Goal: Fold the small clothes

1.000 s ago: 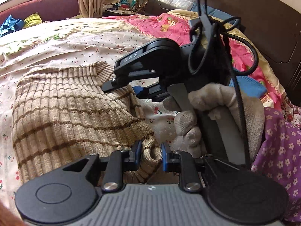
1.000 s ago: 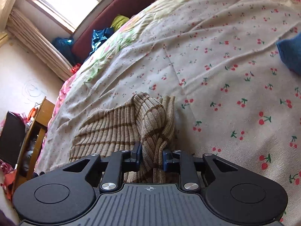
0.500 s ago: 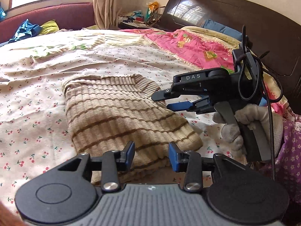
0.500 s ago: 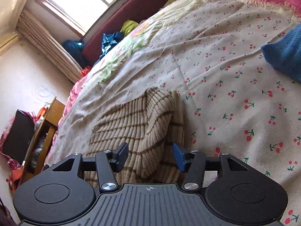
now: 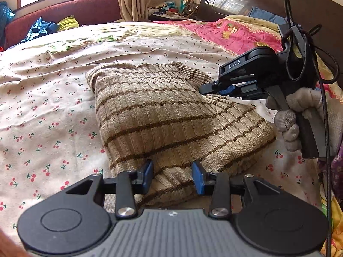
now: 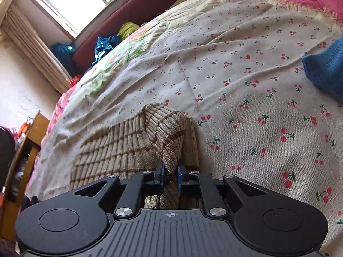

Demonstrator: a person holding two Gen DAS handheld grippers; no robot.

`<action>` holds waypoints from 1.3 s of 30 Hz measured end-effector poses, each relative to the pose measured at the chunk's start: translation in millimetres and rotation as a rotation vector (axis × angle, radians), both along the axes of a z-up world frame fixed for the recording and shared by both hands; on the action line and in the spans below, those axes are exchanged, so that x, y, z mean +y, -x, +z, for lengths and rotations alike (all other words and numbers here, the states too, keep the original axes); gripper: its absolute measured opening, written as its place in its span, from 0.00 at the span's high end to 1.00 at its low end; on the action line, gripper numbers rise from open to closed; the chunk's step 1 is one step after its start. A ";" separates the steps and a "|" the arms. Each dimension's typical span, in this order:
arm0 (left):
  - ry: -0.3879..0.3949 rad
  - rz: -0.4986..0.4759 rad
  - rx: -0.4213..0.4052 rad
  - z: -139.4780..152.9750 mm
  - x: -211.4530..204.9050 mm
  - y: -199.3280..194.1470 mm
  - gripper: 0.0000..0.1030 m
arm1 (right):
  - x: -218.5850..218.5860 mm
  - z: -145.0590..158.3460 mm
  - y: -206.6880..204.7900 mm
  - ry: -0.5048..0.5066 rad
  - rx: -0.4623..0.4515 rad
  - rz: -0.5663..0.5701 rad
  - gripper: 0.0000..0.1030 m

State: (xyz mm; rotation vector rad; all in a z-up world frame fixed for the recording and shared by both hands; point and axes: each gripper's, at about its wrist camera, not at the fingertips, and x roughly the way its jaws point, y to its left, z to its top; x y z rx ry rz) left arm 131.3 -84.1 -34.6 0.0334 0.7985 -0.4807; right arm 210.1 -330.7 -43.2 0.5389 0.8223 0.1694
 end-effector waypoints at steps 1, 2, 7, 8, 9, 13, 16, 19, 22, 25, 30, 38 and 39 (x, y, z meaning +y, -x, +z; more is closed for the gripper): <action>0.011 0.004 0.006 1.2 2.8 0.5 0.50 | -4.7 0.7 0.9 -0.032 0.005 -0.006 0.89; 0.032 0.005 0.013 4.8 6.9 2.1 0.50 | -8.2 1.0 1.0 -0.054 0.012 -0.005 0.85; 0.064 0.017 -0.025 23.1 26.0 18.7 0.50 | -11.8 26.1 30.7 0.000 -0.042 0.030 0.83; 0.072 0.029 -0.025 24.5 30.6 20.1 0.50 | -11.0 29.6 38.7 -0.002 -0.049 0.044 0.82; 0.075 0.044 -0.024 25.2 35.4 21.1 0.50 | -9.4 32.8 48.4 -0.012 -0.045 0.065 0.80; 0.072 0.112 0.005 19.4 49.0 16.5 0.49 | 3.9 39.3 85.0 -0.003 -0.038 0.133 0.72; 0.071 0.114 0.014 14.1 48.3 13.2 0.49 | 18.1 38.9 105.5 0.070 -0.045 0.192 0.72; 0.033 0.126 0.053 2.1 46.3 6.0 0.48 | 20.9 15.5 105.2 0.212 0.047 0.173 0.70; 0.049 0.151 0.094 -3.5 52.1 2.2 0.45 | 8.3 4.9 98.9 0.150 0.098 0.137 0.70; 0.052 0.152 0.052 8.9 54.4 9.1 0.46 | 8.4 23.1 105.2 0.164 0.040 0.137 0.69; 0.044 0.140 -0.086 37.2 49.8 2.6 0.46 | 13.5 52.9 111.7 0.222 -0.086 0.119 0.69; 0.088 0.227 -0.157 33.5 38.2 -87.9 0.46 | 53.3 45.6 43.6 0.219 -0.162 0.186 0.68; 0.092 0.238 -0.152 30.5 39.0 -100.9 0.46 | 56.2 42.3 35.7 0.208 -0.162 0.191 0.68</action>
